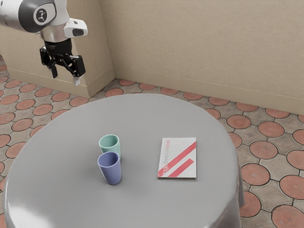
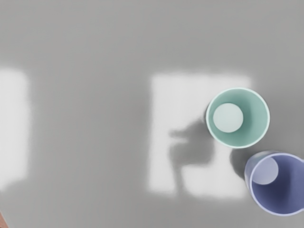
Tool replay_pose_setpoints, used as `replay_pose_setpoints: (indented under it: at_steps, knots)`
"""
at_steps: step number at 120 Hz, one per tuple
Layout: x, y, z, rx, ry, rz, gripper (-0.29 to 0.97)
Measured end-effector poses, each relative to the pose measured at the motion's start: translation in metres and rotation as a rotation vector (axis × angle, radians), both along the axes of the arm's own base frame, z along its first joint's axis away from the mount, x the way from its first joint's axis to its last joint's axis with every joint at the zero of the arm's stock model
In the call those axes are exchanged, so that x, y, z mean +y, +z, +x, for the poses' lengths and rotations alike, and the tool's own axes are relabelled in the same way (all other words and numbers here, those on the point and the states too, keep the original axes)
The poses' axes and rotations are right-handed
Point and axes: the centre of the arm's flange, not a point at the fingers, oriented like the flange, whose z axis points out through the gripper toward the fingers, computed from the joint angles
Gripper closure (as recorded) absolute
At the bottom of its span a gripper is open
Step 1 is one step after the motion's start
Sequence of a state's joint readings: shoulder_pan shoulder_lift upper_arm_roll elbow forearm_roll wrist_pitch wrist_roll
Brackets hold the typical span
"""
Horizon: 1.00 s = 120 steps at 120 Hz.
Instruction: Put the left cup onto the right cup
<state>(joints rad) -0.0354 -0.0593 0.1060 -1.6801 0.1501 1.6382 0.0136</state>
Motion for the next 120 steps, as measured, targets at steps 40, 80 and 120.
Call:
replay_pose_setpoints:
  at_steps: [40,80,120]
  knots:
    - [-0.014,-0.006,0.0,0.013,-0.027,0.008,0.0]
    - [-0.004,-0.063,0.001,0.077,-0.009,-0.009,0.0]
    - [0.011,-0.14,0.008,0.111,0.051,-0.088,0.0]
